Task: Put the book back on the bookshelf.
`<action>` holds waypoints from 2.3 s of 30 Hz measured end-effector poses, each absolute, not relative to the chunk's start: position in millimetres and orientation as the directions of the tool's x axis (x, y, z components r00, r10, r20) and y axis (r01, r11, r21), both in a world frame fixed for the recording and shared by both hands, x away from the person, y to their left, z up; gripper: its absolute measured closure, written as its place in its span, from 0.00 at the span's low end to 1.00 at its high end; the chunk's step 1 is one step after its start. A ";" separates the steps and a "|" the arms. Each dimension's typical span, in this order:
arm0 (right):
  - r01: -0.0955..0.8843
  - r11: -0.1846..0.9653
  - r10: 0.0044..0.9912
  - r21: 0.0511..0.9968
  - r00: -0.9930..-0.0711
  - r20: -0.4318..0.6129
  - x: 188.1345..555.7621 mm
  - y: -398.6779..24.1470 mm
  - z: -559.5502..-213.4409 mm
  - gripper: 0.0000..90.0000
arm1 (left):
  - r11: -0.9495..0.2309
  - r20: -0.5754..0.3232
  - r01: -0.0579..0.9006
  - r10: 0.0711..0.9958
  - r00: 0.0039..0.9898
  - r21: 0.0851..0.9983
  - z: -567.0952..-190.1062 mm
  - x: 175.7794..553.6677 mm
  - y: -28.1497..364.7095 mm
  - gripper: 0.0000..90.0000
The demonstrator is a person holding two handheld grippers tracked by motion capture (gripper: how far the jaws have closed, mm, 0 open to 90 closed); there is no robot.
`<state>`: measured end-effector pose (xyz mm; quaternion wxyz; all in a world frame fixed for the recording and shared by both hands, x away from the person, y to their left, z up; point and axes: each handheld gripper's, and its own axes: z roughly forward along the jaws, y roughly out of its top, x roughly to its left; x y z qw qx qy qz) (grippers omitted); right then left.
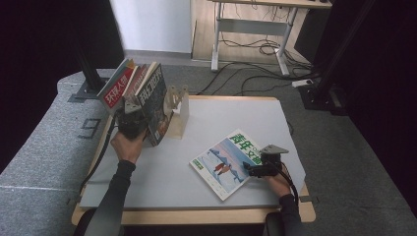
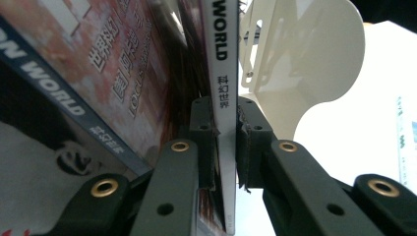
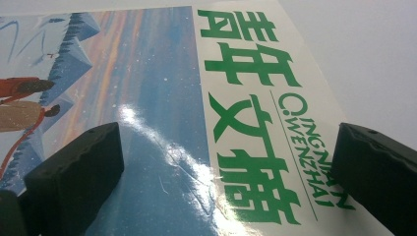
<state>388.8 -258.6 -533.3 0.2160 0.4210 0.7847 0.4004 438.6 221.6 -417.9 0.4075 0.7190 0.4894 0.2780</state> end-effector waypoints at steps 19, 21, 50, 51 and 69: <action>0.487 0.326 0.834 0.811 -0.552 -0.003 388.8 -258.6 -533.3 0.00 | -0.217 0.042 0.447 0.928 0.369 0.868 -411.1 415.3 229.1 0.74; 0.487 0.325 0.834 0.811 -0.552 -0.003 388.8 -258.6 -533.3 0.00 | -0.219 0.044 0.445 0.928 0.370 0.868 -411.3 414.2 229.6 0.73; 0.486 0.326 0.834 0.811 -0.552 -0.004 388.7 -258.5 -533.4 0.00 | -0.294 0.002 0.423 0.823 0.568 0.857 -426.7 379.7 219.4 0.39; 0.486 0.325 0.834 0.811 -0.552 -0.004 388.6 -258.5 -533.4 0.00 | -0.300 0.001 0.421 0.815 0.579 0.856 -427.9 378.4 217.7 0.37; 0.486 0.324 0.835 0.811 -0.551 -0.004 388.3 -258.4 -533.5 0.00 | -0.382 -0.019 0.429 0.728 0.685 0.819 -474.4 361.4 195.2 0.04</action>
